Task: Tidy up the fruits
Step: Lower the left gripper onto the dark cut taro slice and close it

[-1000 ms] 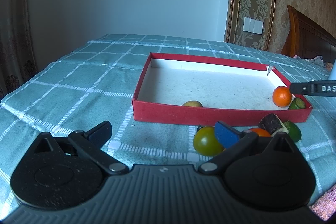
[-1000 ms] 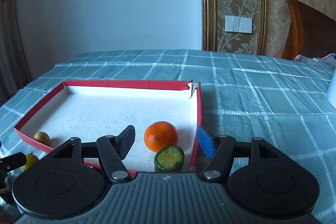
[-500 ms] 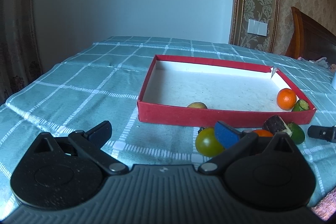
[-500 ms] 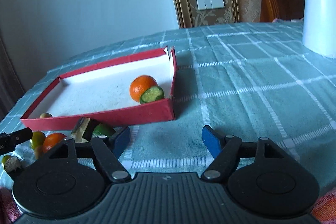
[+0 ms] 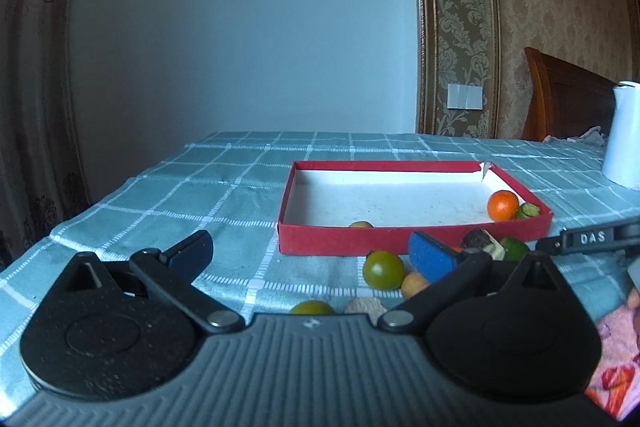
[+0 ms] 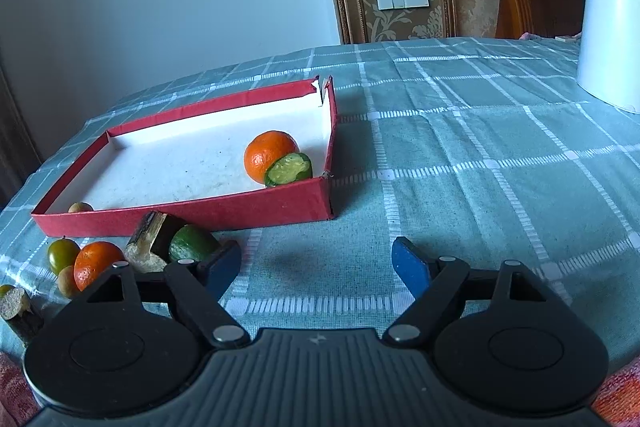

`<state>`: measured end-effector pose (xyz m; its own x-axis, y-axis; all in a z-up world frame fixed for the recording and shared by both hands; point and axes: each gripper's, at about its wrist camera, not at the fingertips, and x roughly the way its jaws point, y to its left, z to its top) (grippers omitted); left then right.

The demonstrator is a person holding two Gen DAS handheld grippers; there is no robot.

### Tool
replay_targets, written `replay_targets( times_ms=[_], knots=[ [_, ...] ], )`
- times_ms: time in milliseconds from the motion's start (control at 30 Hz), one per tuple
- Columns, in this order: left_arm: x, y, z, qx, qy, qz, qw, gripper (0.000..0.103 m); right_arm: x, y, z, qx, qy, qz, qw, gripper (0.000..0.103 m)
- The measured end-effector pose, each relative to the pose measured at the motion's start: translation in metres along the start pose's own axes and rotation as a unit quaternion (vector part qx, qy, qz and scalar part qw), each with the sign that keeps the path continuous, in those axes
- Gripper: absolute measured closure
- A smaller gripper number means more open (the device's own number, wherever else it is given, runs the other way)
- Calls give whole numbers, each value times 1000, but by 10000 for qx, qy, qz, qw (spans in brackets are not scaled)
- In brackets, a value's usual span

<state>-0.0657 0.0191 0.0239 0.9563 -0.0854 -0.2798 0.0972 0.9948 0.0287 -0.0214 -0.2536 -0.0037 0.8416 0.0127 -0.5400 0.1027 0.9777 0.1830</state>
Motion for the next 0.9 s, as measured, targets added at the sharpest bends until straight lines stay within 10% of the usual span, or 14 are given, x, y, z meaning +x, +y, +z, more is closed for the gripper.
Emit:
replay_targets(
  times_ms=[567,900],
  knots=[
    [-15,-43,-40,491,503,-370,9968,12,-5,-8,-1,225,-81,172,9996,21],
    [19,-45,-41,259,976,-443,9939,37,-5,-10,0,303,-107,223,9992,20]
  ],
)
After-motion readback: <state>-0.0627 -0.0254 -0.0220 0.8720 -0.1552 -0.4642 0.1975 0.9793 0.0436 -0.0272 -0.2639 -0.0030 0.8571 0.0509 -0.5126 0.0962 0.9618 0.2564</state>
